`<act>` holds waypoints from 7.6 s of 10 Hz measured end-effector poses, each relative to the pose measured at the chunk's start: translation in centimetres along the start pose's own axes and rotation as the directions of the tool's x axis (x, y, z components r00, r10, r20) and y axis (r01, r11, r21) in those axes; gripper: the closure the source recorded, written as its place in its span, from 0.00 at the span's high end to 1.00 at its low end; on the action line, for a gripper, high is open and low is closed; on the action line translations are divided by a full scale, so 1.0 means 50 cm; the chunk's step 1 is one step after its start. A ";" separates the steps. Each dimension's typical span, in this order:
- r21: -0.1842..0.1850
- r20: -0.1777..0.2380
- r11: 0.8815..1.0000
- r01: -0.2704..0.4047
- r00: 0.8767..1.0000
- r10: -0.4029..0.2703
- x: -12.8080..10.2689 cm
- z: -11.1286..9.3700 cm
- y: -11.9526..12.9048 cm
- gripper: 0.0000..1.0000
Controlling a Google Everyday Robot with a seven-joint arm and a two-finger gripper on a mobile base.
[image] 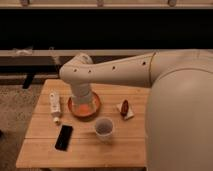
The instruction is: Push the ceramic bowl across the table
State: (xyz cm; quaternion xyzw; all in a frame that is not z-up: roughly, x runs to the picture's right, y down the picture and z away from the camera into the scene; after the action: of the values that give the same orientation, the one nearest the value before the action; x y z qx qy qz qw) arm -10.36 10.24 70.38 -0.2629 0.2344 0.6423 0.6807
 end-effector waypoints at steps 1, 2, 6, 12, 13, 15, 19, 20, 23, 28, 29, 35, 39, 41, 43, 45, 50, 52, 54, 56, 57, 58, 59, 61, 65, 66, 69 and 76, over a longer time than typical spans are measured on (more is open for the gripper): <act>0.000 0.000 1.000 0.000 1.000 0.000 0.000 0.000 0.000 0.65; 0.000 0.000 1.000 0.000 1.000 0.000 0.000 0.000 0.000 0.65; 0.000 0.000 1.000 0.000 1.000 0.000 0.000 0.000 0.000 0.65; 0.000 0.000 1.000 0.000 1.000 0.000 0.000 0.000 0.000 0.65; -0.001 0.001 1.000 -0.001 1.000 0.001 -0.001 -0.001 0.000 0.65; -0.006 0.005 1.000 0.007 1.000 -0.007 -0.019 0.004 -0.006 0.65; -0.029 0.016 0.999 0.028 0.999 -0.028 -0.143 0.036 -0.047 0.65; -0.039 0.014 0.999 0.032 0.999 -0.031 -0.174 0.050 -0.057 0.65; -0.062 -0.018 0.997 0.037 0.999 -0.038 -0.229 0.114 -0.063 0.65; -0.099 -0.107 0.994 0.045 0.993 -0.055 -0.245 0.224 -0.048 0.65; -0.106 -0.119 0.993 0.044 0.991 -0.056 -0.250 0.237 -0.050 0.65; -0.064 -0.179 0.997 0.041 0.982 -0.052 -0.266 0.277 -0.075 0.65; -0.005 -0.175 1.000 -0.024 0.984 0.023 -0.269 0.259 -0.151 0.65; 0.009 -0.170 0.997 -0.075 0.982 0.076 -0.262 0.245 -0.214 0.65; 0.018 -0.171 0.993 -0.113 0.979 0.115 -0.266 0.238 -0.250 0.65; 0.028 -0.174 0.987 -0.161 0.971 0.163 -0.267 0.237 -0.295 0.65; 0.076 -0.165 0.968 -0.239 0.955 0.248 -0.249 0.234 -0.370 0.65; 0.106 -0.163 0.962 -0.253 0.950 0.268 -0.244 0.234 -0.386 0.65; 0.144 -0.162 0.954 -0.262 0.945 0.284 -0.242 0.234 -0.406 0.65; 0.169 -0.167 0.949 -0.268 0.941 0.295 -0.242 0.236 -0.420 0.65; 0.182 -0.171 0.947 -0.265 0.940 0.296 -0.244 0.238 -0.421 0.65; 0.191 -0.173 0.946 -0.263 0.939 0.296 -0.245 0.240 -0.421 0.65; 0.195 -0.173 0.946 -0.259 0.940 0.293 -0.246 0.240 -0.423 0.65; 0.197 -0.179 0.952 -0.235 0.946 0.270 -0.249 0.241 -0.410 0.65; 0.222 -0.203 0.953 -0.205 0.947 0.251 -0.245 0.250 -0.400 0.65; 0.226 -0.208 0.952 -0.205 0.945 0.253 -0.243 0.252 -0.402 0.65; 0.248 -0.215 0.944 -0.216 0.938 0.271 -0.243 0.253 -0.423 0.65; 0.320 -0.209 0.911 -0.261 0.918 0.337 -0.245 0.236 -0.499 0.65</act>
State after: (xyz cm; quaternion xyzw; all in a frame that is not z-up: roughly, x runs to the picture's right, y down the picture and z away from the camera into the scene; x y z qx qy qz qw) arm 13.52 7.91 88.72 -0.2042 0.4495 0.6588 0.5676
